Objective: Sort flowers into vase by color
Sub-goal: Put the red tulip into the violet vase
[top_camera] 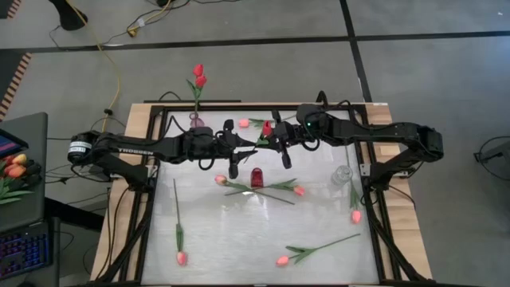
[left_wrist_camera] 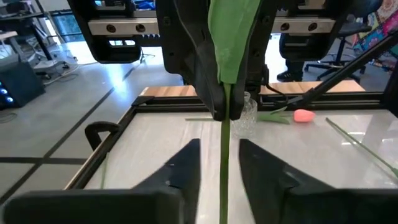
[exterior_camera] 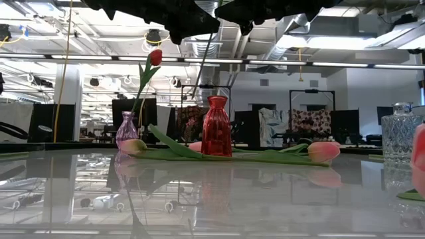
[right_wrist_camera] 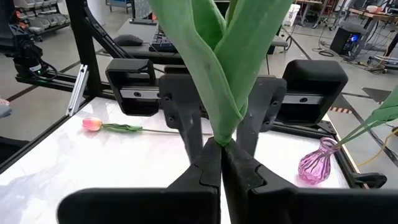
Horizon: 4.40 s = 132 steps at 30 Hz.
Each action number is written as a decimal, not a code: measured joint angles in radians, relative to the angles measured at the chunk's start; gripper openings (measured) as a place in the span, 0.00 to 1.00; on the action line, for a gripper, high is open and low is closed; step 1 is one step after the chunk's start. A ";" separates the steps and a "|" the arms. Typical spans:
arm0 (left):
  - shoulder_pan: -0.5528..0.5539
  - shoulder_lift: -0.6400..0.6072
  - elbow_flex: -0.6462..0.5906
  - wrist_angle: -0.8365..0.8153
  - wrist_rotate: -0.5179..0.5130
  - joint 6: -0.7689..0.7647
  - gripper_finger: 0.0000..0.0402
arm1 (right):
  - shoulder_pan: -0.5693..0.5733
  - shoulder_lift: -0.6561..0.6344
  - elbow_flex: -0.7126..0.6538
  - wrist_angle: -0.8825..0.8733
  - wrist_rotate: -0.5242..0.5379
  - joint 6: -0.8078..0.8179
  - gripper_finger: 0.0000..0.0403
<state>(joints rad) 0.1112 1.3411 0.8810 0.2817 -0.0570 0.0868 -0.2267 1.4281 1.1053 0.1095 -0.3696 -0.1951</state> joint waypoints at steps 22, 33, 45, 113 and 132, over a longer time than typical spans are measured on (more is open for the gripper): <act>0.006 -0.012 0.000 0.017 -0.008 0.006 0.00 | -0.007 0.000 0.000 -0.038 0.000 -0.017 0.43; 0.089 -0.194 -0.010 -0.128 -0.093 0.040 0.00 | -0.080 -0.003 0.000 -0.214 0.001 -0.019 0.60; 0.216 -0.528 -0.366 0.132 -0.274 -0.100 0.00 | -0.098 -0.003 0.000 -0.246 0.001 -0.044 0.58; 0.686 -0.378 -0.517 0.249 -0.400 -0.266 0.00 | -0.095 -0.003 0.000 -0.262 0.004 -0.040 0.58; 0.686 -0.372 -0.516 0.178 -0.402 -0.285 0.00 | -0.094 -0.003 0.000 -0.263 0.003 -0.040 0.58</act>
<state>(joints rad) 0.7967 0.9688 0.3649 0.4595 -0.4587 -0.1979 -0.3212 1.4254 1.1057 -0.1532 -0.3664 -0.2354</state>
